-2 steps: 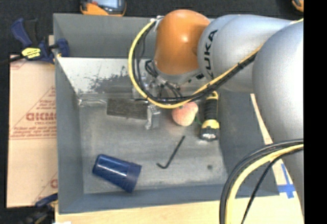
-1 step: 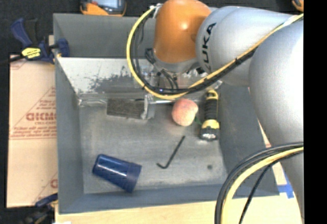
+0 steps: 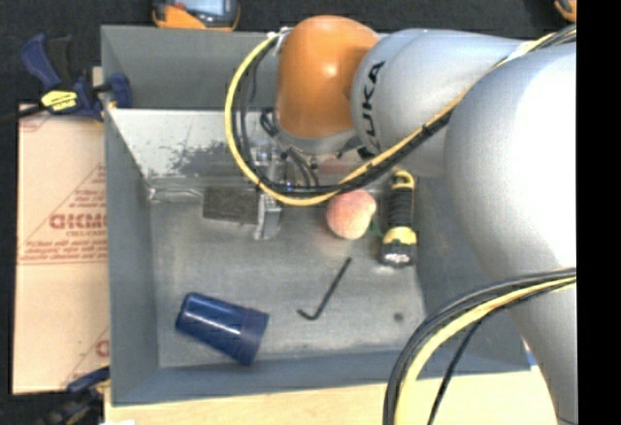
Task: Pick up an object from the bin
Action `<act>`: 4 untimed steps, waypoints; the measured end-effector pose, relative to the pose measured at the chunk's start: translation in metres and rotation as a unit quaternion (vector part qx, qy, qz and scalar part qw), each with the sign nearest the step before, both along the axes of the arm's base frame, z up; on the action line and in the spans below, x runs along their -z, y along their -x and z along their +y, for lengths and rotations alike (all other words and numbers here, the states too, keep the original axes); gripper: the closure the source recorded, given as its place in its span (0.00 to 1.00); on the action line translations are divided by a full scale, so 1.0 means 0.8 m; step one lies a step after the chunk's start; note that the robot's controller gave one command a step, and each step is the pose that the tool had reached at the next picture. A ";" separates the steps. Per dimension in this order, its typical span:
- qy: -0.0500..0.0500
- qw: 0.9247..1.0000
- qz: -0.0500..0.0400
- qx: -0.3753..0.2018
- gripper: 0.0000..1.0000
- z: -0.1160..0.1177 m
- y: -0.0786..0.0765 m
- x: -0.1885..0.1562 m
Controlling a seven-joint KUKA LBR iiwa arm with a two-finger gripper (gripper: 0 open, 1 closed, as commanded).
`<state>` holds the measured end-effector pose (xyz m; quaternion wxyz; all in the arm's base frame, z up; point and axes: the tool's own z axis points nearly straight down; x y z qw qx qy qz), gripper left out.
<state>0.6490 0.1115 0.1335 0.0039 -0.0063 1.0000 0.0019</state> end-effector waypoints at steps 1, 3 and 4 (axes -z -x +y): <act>0.000 0.998 0.003 0.067 0.00 -0.016 -0.005 0.083; -0.002 0.997 -0.006 0.074 1.00 -0.024 0.006 0.078; -0.002 0.997 -0.004 0.075 1.00 -0.024 0.008 0.055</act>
Offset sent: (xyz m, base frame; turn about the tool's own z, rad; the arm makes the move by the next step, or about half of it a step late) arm -0.0058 -0.0188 -0.0635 0.1547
